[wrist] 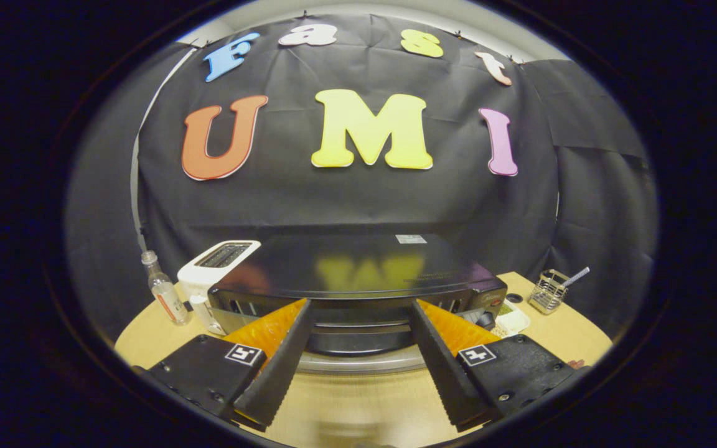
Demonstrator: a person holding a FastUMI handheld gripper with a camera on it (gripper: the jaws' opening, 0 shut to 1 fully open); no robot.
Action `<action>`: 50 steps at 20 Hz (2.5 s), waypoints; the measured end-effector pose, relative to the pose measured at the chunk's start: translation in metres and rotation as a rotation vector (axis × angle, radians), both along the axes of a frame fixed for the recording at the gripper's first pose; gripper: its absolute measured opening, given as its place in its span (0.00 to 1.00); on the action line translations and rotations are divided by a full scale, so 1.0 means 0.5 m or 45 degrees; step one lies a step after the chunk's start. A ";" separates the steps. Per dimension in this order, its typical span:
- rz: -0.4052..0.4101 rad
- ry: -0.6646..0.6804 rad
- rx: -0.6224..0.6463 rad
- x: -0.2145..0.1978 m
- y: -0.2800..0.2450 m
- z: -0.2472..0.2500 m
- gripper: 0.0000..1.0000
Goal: Open the toaster oven, put the food inside, and close the toaster oven door.
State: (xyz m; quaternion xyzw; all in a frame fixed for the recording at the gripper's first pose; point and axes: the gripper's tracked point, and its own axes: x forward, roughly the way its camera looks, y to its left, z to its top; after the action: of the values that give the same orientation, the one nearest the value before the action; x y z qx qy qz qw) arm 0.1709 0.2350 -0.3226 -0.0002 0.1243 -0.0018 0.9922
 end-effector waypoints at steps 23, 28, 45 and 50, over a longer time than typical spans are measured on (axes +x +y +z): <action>0.108 0.326 -0.009 -0.226 -0.025 -0.238 0.99; 0.109 0.410 -0.028 -0.245 -0.026 -0.316 1.00; 0.184 0.272 -0.180 -0.205 -0.228 -0.132 1.00; 0.094 0.248 -0.231 -0.167 -0.451 -0.065 1.00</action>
State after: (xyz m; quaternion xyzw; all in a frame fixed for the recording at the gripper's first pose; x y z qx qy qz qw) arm 0.0874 0.0095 -0.3548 -0.0946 0.2193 0.0237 0.9708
